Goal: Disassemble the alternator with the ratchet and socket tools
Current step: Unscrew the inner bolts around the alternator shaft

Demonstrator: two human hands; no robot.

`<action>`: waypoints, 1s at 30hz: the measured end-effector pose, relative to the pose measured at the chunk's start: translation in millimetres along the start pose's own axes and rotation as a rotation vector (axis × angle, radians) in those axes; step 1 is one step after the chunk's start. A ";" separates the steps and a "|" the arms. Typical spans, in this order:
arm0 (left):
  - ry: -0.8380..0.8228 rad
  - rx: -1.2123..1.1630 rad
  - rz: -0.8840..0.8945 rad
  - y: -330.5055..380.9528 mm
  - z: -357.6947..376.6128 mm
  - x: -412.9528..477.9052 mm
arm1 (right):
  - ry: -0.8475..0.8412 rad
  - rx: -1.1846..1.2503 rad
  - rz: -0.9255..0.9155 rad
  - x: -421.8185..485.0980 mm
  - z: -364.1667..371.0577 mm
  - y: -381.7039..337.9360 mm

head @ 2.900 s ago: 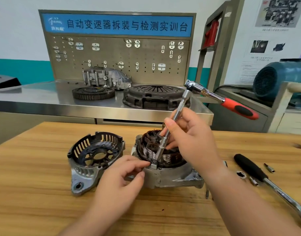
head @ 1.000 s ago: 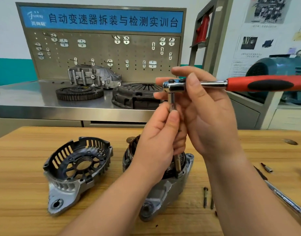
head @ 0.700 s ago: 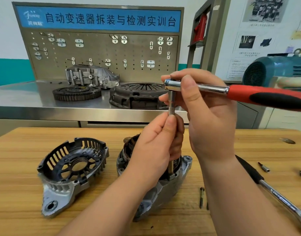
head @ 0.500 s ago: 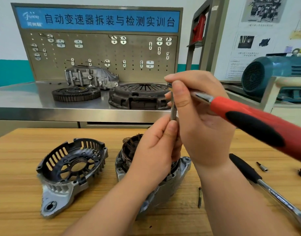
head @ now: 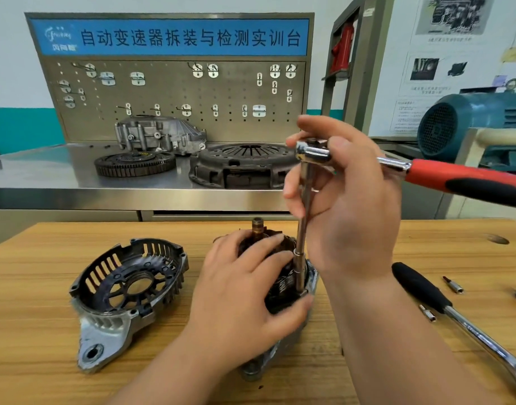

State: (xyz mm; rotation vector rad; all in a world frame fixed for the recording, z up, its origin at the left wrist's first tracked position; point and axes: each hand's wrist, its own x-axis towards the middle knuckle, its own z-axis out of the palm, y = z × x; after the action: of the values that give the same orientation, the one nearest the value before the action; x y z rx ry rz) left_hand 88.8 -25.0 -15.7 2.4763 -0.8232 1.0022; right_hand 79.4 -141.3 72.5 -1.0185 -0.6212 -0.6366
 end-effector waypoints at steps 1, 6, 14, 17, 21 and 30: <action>0.014 0.014 0.021 -0.3 2.1 0.3 | 0.004 0.037 0.046 0.6 -0.6 0.0; 0.070 0.071 0.089 -5.9 5.5 1.3 | 0.014 0.190 0.254 7.8 -5.8 1.7; 0.085 0.074 0.104 -8.8 6.4 1.1 | -0.062 0.305 0.352 13.3 -10.7 4.7; 0.120 0.058 0.114 -8.3 7.1 1.8 | -0.060 0.302 0.387 17.7 -11.5 3.7; 0.133 0.086 0.099 -6.8 7.9 1.4 | -0.036 0.294 0.430 22.9 -10.3 1.7; 0.132 0.080 0.084 -4.9 8.8 0.8 | -0.115 0.242 0.574 34.7 -7.5 -1.4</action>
State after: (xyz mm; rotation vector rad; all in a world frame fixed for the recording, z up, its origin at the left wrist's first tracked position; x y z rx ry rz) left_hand 96.9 -26.0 -21.6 2.4272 -0.8658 1.2367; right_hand 102.6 -155.2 95.6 -0.9490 -0.4593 0.0023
